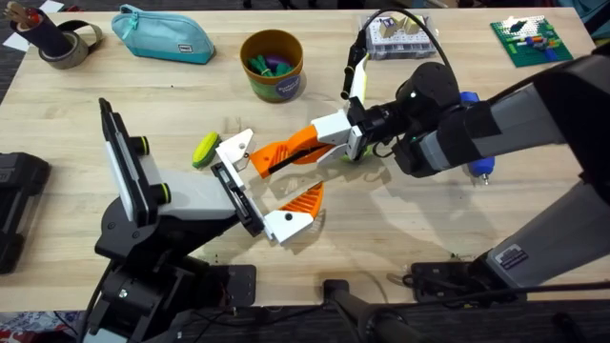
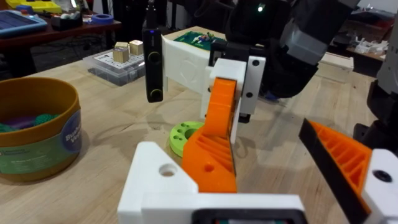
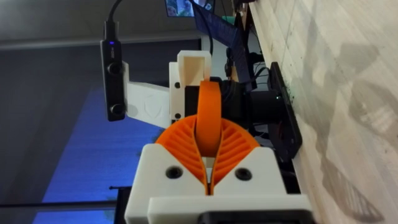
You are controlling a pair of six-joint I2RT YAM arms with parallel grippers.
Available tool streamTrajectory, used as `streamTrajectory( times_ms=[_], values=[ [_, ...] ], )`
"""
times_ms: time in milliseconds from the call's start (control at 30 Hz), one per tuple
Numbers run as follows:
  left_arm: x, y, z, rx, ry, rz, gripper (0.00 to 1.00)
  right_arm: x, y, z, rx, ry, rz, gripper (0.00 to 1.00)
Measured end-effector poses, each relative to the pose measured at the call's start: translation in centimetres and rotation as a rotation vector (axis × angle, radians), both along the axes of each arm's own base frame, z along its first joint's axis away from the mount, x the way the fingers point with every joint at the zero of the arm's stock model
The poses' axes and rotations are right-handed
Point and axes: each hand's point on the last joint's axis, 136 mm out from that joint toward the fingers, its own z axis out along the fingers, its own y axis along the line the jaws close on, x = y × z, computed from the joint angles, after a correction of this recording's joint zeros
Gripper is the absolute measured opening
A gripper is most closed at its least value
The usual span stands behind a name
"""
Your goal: Pick up the gripper from the table and insert it into the empty holder that is missing its gripper. Then pick up a screw, insert it into the mounting hole, and use the screwdriver to tighten it. Finally, clean up the table by picking up the vegetable and placing it into the bucket.
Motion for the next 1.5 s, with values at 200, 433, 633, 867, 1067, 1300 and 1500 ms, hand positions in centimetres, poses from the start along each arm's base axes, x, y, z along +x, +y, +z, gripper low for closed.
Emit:
streamTrajectory(
  times_ms=[200,433,633,867,1067,1300,1500],
  values=[
    [0.1,0.0,0.0,0.001,0.002,0.004,0.99,-0.1,-0.1,-0.1,-0.004,0.003,0.011,0.021],
    [0.1,0.0,0.0,0.001,0.002,0.004,0.99,-1.1,-0.4,-0.2,-0.001,-0.026,0.068,0.021],
    [0.1,0.0,0.0,0.001,0.002,0.004,0.99,-1.4,-0.7,0.7,0.018,-0.081,0.083,0.021],
    [0.1,0.0,0.0,0.001,0.003,0.004,0.99,-1.2,-0.9,2.2,0.045,-0.143,0.06,0.021],
    [0.1,0.0,0.0,0.001,0.002,0.004,0.99,-1.0,-0.7,2.2,0.049,-0.149,0.044,0.021],
    [0.1,0.0,0.0,0.001,0.002,0.004,0.99,-0.5,-0.2,1.9,0.038,-0.117,0.009,0.021],
    [0.1,0.0,0.0,0.001,0.002,0.004,0.99,-0.5,0.2,1.4,0.028,-0.107,0.004,0.021]
  ],
)
